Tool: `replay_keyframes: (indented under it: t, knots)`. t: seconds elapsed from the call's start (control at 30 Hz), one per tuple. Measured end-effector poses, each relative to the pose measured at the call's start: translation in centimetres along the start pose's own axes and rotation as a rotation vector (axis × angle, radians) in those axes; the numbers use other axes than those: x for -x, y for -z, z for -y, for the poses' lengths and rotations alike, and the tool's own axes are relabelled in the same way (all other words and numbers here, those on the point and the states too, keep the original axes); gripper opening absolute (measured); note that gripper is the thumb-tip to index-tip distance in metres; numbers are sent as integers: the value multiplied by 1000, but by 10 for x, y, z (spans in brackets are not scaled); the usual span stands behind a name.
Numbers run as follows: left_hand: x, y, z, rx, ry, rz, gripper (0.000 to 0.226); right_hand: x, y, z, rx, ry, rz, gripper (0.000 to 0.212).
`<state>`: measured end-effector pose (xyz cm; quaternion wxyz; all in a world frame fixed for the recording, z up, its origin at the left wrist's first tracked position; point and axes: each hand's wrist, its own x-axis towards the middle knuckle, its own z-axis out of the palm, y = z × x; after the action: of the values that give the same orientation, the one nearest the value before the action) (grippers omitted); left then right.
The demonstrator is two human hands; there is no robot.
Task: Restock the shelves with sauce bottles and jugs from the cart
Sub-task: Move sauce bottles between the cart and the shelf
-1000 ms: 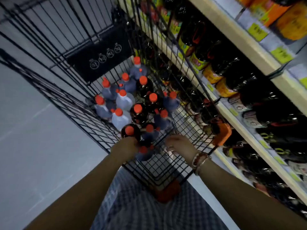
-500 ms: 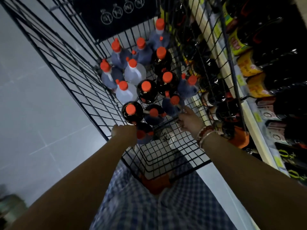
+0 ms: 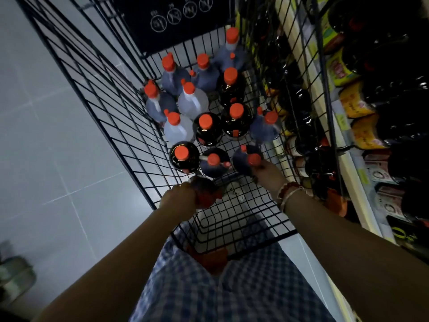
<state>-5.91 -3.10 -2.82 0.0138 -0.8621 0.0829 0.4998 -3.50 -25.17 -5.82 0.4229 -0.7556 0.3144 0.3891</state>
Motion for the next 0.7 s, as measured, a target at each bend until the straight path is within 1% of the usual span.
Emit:
replay_keyframes:
  t: [0.03,0.1,0.23,0.3,0.43,0.47,0.53,0.57,0.63,0.7]
  knots:
    - [2,0,0,39,-25,10,31,9,2,-2,-5,-4,-5,28]
    - [7,5,2,157,-19,30,29,22,6,-5,-25,-9,4,26]
    - [24,21,0,288,-50,-1,29,53,12,-18,-105,-20,-17,22]
    - [37,31,-2,381,-84,-16,29,77,14,-26,-128,16,-74,21]
    - [54,51,0,600,-166,-67,12,130,16,-31,-222,90,-223,24]
    - [59,55,1,676,-183,-69,12,142,16,-31,-255,113,-257,25]
    - [68,63,1,812,-226,-70,22,164,18,-31,-316,148,-333,17]
    - [73,67,1,879,-250,-61,27,174,18,-31,-360,154,-368,13]
    - [86,78,-4,1011,-332,-20,31,196,19,-33,-528,163,-450,19]
    - [99,90,-12,1105,-421,35,26,218,20,-35,-699,166,-516,22]
